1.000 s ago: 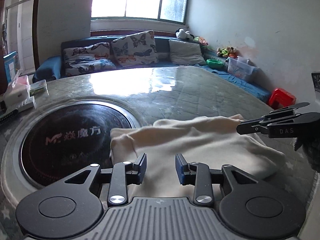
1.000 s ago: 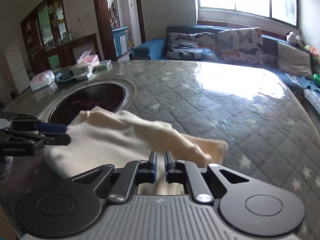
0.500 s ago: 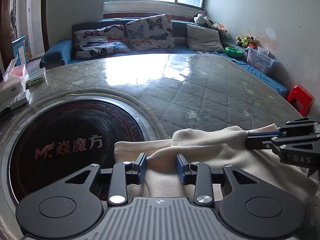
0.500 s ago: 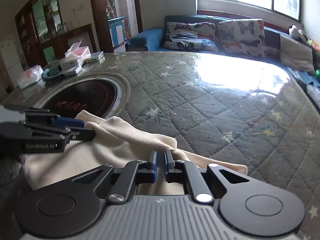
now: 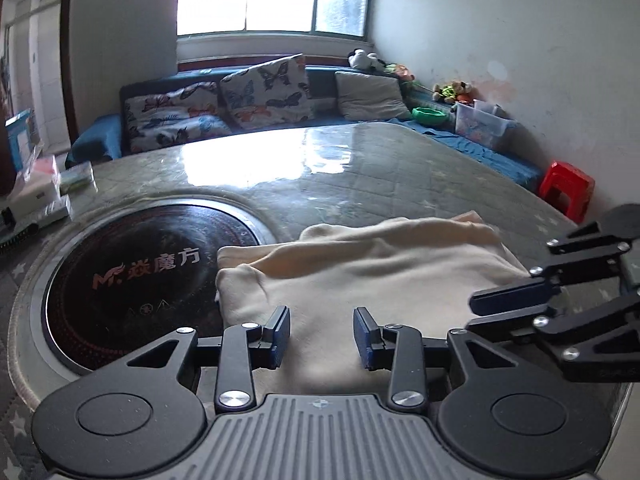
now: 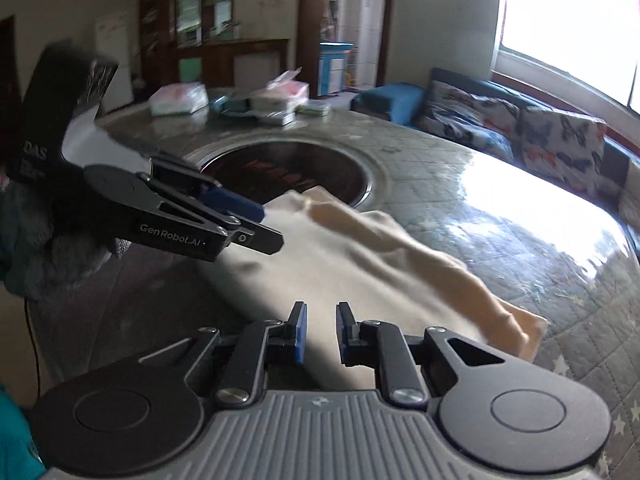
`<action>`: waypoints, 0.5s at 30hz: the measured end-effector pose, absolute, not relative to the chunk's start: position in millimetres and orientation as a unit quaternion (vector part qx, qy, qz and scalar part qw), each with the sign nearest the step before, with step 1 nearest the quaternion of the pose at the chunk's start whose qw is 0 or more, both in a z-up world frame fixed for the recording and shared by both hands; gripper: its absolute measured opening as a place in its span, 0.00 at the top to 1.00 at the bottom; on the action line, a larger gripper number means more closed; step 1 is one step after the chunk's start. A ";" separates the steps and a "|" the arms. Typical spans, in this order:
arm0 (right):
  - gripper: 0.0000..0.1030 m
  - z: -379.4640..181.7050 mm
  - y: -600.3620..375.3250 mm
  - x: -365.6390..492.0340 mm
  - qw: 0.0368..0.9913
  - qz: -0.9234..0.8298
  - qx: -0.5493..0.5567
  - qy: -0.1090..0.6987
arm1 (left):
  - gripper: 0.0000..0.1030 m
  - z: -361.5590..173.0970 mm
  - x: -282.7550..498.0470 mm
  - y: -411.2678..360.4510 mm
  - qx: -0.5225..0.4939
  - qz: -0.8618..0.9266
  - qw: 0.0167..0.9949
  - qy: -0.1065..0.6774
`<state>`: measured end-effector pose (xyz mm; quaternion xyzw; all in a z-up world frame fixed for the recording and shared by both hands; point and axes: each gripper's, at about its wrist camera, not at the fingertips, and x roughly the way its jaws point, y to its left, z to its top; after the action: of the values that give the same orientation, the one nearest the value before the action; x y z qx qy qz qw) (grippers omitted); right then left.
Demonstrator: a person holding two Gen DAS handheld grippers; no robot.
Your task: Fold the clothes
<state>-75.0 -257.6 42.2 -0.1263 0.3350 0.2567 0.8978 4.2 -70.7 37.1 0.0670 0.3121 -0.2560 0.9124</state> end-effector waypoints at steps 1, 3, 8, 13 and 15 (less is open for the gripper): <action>0.86 39.0 -256.1 -75.9 0.897 0.257 -0.130 0.337 | 0.63 35.1 3.2 -72.0 0.072 -0.255 0.913 0.311; 0.86 28.8 -255.0 -72.7 0.893 0.251 -0.132 0.349 | 0.63 31.0 1.2 -74.6 0.083 -0.254 0.913 0.309; 0.85 33.3 -249.4 -75.9 0.893 0.251 -0.147 0.343 | 0.61 31.6 0.8 -71.1 0.077 -0.255 0.913 0.308; 0.84 49.8 -236.4 -77.6 0.889 0.273 -0.165 0.328 | 0.61 37.0 11.1 -48.5 0.050 -0.221 0.922 0.313; 0.80 50.9 -224.7 -75.9 0.883 0.288 -0.179 0.323 | 0.61 36.4 19.0 -36.6 0.034 -0.198 0.924 0.326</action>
<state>-75.9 -224.7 50.9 -0.1789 0.3233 0.2884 0.8834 19.0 -36.6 36.4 0.0344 0.3264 -0.1983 0.9236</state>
